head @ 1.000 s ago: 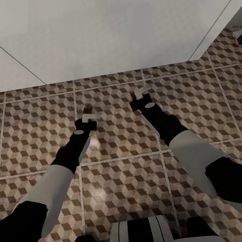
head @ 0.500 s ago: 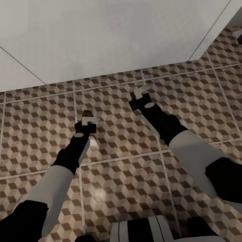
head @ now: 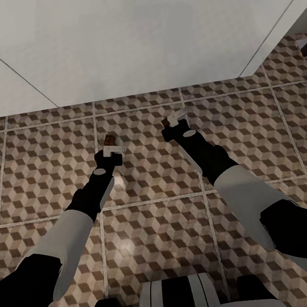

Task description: Take the four mousetraps from the cabinet in the bathroom and place them on the bathroom floor. Make sure all four end up on the same floor surface, and ensure that at least two of them are either under or directly next to the same bathroom sink.

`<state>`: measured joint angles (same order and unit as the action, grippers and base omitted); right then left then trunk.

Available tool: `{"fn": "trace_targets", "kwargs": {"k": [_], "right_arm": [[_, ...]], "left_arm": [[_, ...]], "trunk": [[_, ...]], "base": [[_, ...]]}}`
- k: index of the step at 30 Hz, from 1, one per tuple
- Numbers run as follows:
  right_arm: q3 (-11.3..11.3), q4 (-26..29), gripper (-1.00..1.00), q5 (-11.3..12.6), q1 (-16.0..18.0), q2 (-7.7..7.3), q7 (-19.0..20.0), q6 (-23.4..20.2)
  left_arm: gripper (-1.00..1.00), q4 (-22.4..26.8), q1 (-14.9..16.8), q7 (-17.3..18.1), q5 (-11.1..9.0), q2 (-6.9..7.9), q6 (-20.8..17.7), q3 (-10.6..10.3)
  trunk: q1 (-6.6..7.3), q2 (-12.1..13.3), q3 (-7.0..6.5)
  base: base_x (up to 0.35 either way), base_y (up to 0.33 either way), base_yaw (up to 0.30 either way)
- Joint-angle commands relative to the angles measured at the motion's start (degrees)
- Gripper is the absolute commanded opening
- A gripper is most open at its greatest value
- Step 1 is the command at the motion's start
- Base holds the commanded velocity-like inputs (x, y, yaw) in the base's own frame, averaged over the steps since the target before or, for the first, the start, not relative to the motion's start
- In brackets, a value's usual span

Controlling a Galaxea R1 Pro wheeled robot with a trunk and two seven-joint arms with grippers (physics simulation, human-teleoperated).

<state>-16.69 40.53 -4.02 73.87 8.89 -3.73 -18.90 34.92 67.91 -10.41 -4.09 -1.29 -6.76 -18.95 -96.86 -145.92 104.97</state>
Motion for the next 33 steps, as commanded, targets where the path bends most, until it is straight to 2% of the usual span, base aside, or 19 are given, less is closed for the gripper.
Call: {"fn": "trace_targets", "kwargs": {"k": [1,16,33], "right_arm": [[-0.18,0.08,-1.00,-0.43,0.02,-0.02,0.06,-0.42],[-0.12,0.08,-1.00,-0.45,0.00,-0.10,0.56,-0.43],[-0.09,0.08,-1.00,-0.46,-0.04,-0.26,0.57,-0.34]], "left_arm": [[-1.00,0.08,0.03,-0.67,-0.22,0.06,0.16,-0.40],[-1.00,0.04,0.03,-0.67,-0.22,0.06,1.05,-0.47],[-1.00,0.02,0.03,-0.67,-0.22,0.06,1.13,-0.47]], "trunk": [[0.01,-0.01,0.03],[0.01,-0.01,0.03],[0.01,-0.01,0.03]], "base": [[0.000,0.000,0.000],[0.004,0.000,0.000],[0.186,0.000,0.000]]}}
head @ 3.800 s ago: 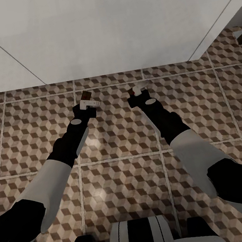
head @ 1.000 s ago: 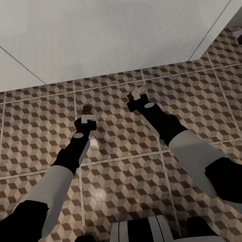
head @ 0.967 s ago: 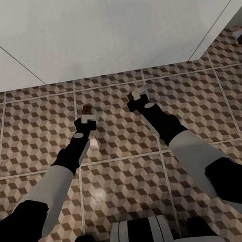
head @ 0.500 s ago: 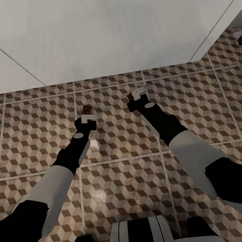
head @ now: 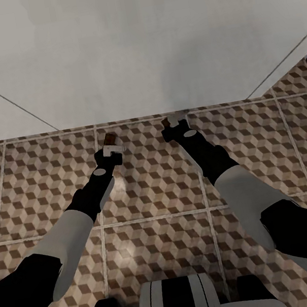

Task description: Take the four mousetraps from the cabinet in the bathroom and place them on the bathroom floor. Make sure all four end up on the same floor surface, and ensure that at least two of them are either under or directly next to the same bathroom sink.

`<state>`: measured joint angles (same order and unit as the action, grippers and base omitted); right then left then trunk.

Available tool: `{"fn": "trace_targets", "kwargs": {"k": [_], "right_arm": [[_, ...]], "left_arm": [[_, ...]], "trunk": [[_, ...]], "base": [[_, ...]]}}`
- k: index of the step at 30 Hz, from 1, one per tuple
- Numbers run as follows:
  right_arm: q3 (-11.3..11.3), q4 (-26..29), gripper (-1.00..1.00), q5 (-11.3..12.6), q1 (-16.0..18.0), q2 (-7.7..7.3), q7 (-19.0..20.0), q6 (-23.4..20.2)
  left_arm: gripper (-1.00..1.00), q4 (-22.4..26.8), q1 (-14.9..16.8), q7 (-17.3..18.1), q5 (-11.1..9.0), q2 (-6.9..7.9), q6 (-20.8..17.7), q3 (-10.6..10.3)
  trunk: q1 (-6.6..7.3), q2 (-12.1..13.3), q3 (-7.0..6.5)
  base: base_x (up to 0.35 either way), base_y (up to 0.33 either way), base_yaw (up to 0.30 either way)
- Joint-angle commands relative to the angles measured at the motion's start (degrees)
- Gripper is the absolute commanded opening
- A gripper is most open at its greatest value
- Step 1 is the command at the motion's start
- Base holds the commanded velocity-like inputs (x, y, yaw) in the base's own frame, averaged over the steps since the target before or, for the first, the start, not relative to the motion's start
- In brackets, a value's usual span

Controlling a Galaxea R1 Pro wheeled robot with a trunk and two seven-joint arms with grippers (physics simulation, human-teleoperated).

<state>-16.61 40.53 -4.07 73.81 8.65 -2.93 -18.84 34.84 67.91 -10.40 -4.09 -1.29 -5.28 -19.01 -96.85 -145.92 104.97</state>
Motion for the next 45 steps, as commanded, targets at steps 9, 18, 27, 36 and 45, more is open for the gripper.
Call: {"fn": "trace_targets", "kwargs": {"k": [9,18,27,36,45], "right_arm": [[-0.15,-0.19,-1.00,-0.53,0.06,-0.05,-0.29,-0.41],[-0.18,-0.44,-1.00,-0.65,0.05,-0.04,-0.70,-0.41],[-0.18,-0.52,-1.00,-0.67,0.08,-0.03,-0.99,-0.41],[-0.20,-0.52,-1.00,-0.68,0.07,-0.15,-0.94,-0.41],[-0.35,-1.80,-1.00,-0.68,0.07,-0.29,-0.95,0.05]], "left_arm": [[-1.00,0.27,0.03,-0.67,-0.21,-0.28,-0.34,-0.41],[-1.00,0.40,0.03,-0.67,-0.21,-0.46,-0.34,-0.42],[-1.00,0.36,0.03,-0.67,-0.21,-0.56,-0.34,-0.41],[-1.00,0.34,0.03,-0.67,-0.21,-0.78,-0.34,-0.46],[-1.00,0.39,0.03,-0.67,-0.21,-0.81,-0.34,-0.50]], "trunk": [[0.00,-0.01,0.03],[0.00,-0.01,0.03],[0.00,-0.01,0.03],[0.00,-0.01,0.03],[0.00,-0.01,0.03]], "base": [[0.020,0.000,0.000],[0.001,0.000,0.000],[0.043,0.000,0.000],[0.155,0.000,0.000],[0.023,0.000,0.000]]}}
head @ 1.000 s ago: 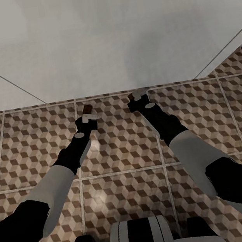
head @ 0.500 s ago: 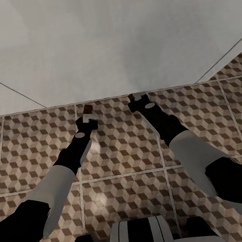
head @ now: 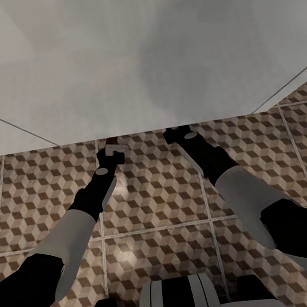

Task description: Take the four mousetraps from the cabinet in the bathroom and place them on the bathroom floor. Make sure all four end up on the same floor surface, and ensure that at least two of them are either under or directly next to the same bathroom sink.

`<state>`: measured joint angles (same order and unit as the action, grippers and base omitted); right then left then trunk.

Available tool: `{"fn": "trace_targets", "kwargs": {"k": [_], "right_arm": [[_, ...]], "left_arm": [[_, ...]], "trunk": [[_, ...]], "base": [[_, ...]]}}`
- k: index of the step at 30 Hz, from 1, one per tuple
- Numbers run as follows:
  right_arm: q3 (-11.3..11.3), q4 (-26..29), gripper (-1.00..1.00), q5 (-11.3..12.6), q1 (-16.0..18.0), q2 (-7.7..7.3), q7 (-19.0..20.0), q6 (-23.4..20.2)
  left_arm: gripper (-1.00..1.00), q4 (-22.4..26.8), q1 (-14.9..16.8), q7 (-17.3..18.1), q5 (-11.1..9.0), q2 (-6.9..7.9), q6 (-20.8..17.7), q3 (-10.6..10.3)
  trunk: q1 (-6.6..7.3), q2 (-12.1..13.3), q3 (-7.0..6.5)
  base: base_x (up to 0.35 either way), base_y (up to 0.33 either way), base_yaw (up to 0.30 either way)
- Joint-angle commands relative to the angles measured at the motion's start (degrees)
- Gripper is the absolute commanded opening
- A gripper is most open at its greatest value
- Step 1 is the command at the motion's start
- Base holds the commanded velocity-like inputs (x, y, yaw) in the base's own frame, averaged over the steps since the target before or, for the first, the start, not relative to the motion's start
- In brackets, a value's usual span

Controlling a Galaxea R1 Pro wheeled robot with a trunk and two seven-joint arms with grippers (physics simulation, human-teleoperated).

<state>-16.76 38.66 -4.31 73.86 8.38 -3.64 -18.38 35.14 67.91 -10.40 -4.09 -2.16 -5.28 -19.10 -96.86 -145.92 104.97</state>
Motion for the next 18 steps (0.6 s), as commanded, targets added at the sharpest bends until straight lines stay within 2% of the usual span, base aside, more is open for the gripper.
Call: {"fn": "trace_targets", "kwargs": {"k": [1,8,18], "right_arm": [[-0.19,-0.46,-1.00,-0.44,0.02,-0.02,-0.23,-0.05],[-0.12,-3.08,-1.00,-0.51,0.01,-0.08,-0.30,1.44],[-0.11,-3.65,-1.00,-0.53,0.03,-0.10,-0.31,1.63]], "left_arm": [[-1.00,0.10,0.03,-0.67,-0.21,0.06,-0.35,-0.41],[-1.00,0.14,0.03,-0.67,-0.21,0.05,-0.35,-0.41],[-1.00,0.28,0.03,-0.67,-0.21,0.05,-0.35,-0.41]], "trunk": [[0.01,-0.01,0.03],[0.01,-0.01,0.03],[0.01,-0.01,0.03]], "base": [[0.002,0.000,0.000],[0.000,0.000,0.000],[0.000,0.000,0.000]]}}
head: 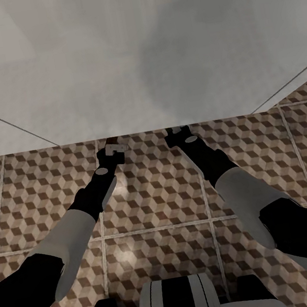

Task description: Take the four mousetraps from the cabinet in the bathroom and place them on the bathroom floor. Make sure all four end up on the same floor surface, and ensure that at least two of them are either under or directly next to the same bathroom sink.

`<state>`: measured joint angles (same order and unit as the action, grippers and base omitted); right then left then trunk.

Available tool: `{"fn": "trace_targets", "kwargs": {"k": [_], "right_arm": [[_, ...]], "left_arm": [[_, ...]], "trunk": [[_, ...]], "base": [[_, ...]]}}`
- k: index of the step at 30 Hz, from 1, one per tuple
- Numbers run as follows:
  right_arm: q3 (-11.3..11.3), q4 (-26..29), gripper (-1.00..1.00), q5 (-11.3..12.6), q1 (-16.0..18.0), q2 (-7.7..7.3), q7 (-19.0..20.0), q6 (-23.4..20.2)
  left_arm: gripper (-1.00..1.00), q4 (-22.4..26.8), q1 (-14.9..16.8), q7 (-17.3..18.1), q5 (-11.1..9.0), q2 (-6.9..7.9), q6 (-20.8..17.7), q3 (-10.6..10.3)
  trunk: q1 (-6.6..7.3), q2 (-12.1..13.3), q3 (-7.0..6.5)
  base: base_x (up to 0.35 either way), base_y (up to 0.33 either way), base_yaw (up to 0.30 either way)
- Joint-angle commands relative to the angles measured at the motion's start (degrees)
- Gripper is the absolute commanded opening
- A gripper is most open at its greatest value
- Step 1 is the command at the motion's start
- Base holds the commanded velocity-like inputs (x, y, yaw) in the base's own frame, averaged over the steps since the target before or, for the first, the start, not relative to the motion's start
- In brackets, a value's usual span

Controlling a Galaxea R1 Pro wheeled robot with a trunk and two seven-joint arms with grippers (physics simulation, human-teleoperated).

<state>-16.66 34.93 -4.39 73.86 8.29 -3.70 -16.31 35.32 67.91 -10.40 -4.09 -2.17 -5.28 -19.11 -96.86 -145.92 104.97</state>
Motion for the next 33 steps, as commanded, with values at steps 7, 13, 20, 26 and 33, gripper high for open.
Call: {"fn": "trace_targets", "kwargs": {"k": [7,13,20,26,33], "right_arm": [[-0.22,0.05,-1.00,-0.45,0.03,-0.03,-0.26,-0.43],[-0.22,0.05,-1.00,-0.45,-0.02,-0.03,-0.26,-0.40],[-0.22,0.05,-1.00,-0.45,0.01,-0.03,-0.23,-0.39],[-0.22,0.05,-1.00,-0.45,-0.02,-0.03,-0.21,-0.39],[-0.29,-0.02,-1.00,-0.45,-0.02,-0.03,-0.18,-0.39]], "left_arm": [[-1.00,0.10,0.03,-0.67,-0.21,0.06,-0.35,-0.40],[-1.00,0.10,0.03,-0.67,-0.21,0.06,-0.35,-0.40],[-1.00,0.10,0.03,-0.67,-0.21,0.06,-0.35,-0.40],[-1.00,0.10,0.03,-0.67,-0.21,0.06,-0.35,-0.40],[-1.00,0.05,0.03,-0.67,-0.21,0.06,-0.35,-0.40]], "trunk": [[0.01,-0.01,0.03],[0.01,-0.01,0.03],[0.01,-0.01,0.03],[0.01,-0.01,0.03],[0.01,-0.01,0.03]], "base": [[0.000,0.000,0.000],[0.000,0.000,0.000],[0.000,0.000,0.000],[0.000,0.000,0.000],[0.000,0.000,0.000]]}}
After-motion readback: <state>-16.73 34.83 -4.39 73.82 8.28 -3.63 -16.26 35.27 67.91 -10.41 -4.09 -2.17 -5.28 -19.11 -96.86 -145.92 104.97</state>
